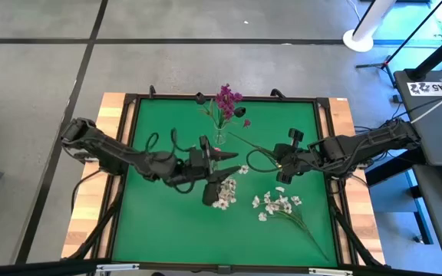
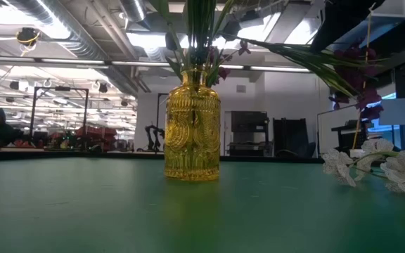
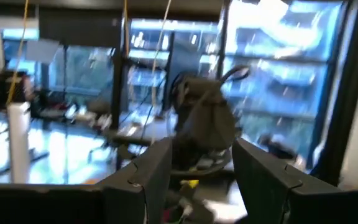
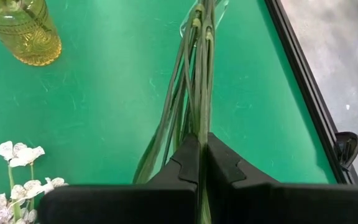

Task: Sort flowers into vase by color
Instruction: Put the purple flower into the transparent vase

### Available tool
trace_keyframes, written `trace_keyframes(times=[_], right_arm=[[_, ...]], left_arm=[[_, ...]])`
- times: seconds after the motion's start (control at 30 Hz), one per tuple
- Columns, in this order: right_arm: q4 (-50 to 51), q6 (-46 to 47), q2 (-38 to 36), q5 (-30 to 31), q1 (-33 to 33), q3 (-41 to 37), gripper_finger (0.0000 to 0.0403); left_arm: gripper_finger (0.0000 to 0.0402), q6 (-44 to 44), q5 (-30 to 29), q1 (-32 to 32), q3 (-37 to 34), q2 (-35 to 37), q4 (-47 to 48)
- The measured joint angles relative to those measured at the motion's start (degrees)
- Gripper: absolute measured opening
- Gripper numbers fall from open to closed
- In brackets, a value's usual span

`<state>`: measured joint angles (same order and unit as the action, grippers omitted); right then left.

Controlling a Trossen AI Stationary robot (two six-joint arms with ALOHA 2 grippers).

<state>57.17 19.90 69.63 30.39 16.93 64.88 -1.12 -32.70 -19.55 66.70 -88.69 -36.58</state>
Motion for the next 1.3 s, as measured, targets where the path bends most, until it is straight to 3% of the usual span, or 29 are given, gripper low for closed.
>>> trace_keyframes(times=[0.27,0.47,0.6,0.83,1.13,1.3], right_arm=[[-0.08,-0.74,-1.49,0.47,0.00,0.00,0.0005],[-2.70,-1.21,-5.14,2.03,0.00,0.00,0.0005],[-10.07,-5.00,-7.62,1.90,0.00,0.00,0.0005],[-25.27,-12.77,-10.88,-2.20,-0.02,0.00,0.0005],[-35.01,-10.47,-13.90,-8.40,-0.07,0.00,0.0005],[-41.97,-8.20,-13.69,-10.35,-0.08,0.00,0.0005]], left_arm=[[0.0165,8.45,-3.36,2.35,15.26,2.65,38.77],[0.0165,11.60,-9.84,1.71,22.88,2.74,54.90],[0.0165,15.69,-10.28,2.09,23.67,2.63,62.29],[0.0165,13.00,-10.56,2.71,23.69,2.61,64.57],[0.0165,-11.53,-19.84,0.25,23.69,1.94,56.19],[0.0165,-20.77,-20.91,-0.24,23.72,1.87,49.52]])
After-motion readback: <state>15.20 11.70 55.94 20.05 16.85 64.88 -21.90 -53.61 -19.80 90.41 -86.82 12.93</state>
